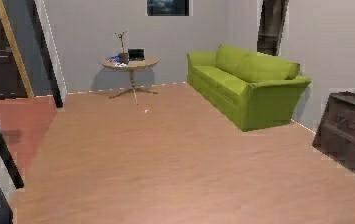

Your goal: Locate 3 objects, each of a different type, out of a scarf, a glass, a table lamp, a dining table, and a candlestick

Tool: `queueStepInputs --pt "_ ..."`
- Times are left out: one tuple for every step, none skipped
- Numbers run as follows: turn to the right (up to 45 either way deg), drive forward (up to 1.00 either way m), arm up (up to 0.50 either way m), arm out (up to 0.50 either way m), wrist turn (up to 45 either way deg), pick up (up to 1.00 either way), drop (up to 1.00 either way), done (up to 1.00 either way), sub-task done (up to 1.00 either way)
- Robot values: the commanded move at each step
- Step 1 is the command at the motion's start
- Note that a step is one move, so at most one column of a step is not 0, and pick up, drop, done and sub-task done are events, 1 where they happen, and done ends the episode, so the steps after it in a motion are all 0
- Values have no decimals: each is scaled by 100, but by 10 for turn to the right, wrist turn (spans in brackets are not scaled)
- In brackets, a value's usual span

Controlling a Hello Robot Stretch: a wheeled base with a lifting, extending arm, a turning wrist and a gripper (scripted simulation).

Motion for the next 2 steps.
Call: queueStepInputs --pt "-120 0 0 0 0 0 0 0 0" --pt "0 30 0 0 0 0 0 0 0"
